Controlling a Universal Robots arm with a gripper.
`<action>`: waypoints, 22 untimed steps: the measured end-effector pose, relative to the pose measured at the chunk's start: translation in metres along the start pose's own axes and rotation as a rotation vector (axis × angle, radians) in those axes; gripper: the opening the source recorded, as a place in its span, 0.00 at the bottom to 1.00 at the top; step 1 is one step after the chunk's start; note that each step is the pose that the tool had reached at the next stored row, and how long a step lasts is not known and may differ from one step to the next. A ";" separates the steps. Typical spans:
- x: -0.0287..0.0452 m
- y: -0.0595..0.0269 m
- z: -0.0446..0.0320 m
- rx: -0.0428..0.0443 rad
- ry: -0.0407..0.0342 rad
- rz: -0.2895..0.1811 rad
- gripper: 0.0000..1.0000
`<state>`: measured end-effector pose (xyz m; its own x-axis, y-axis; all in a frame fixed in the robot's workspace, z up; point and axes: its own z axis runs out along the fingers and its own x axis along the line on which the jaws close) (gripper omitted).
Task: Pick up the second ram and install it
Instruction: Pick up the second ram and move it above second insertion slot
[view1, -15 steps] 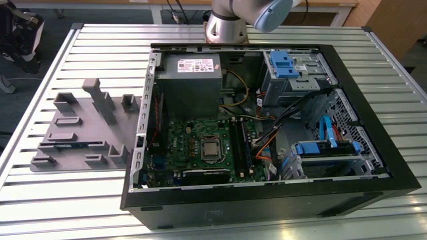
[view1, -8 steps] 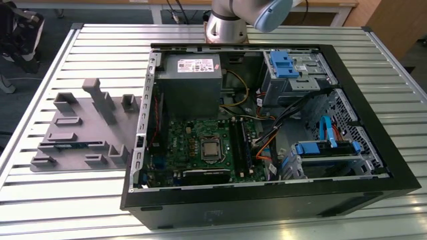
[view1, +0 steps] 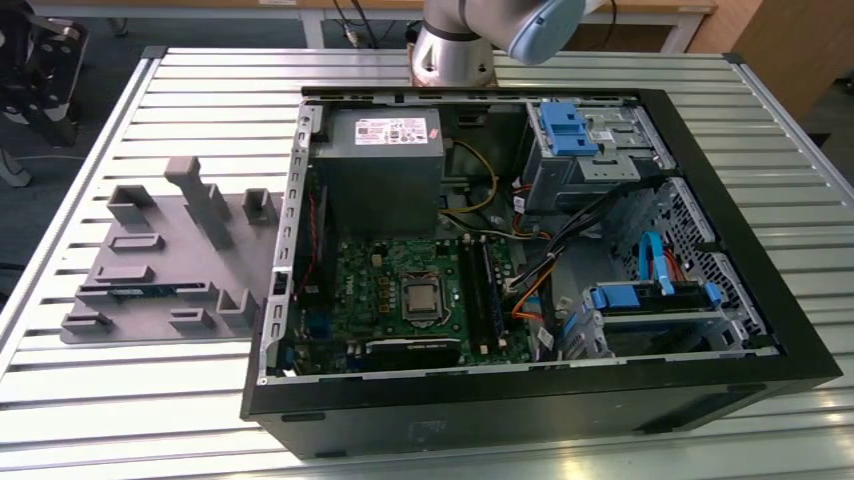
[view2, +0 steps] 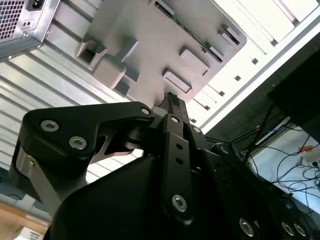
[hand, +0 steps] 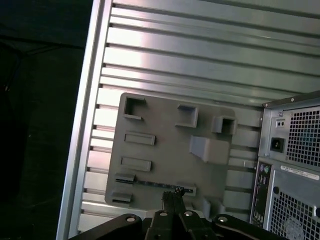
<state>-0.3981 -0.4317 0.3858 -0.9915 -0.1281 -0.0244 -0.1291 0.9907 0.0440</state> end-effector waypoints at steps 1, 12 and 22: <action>0.0001 0.0000 0.0000 -0.0003 0.0007 -0.014 0.11; 0.0010 0.0001 0.0000 -0.0042 0.0077 -0.174 0.11; 0.0016 0.0001 0.0001 -0.0068 0.0123 -0.279 0.11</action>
<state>-0.3997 -0.4319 0.3857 -0.9176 -0.3968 -0.0244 -0.3975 0.9165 0.0440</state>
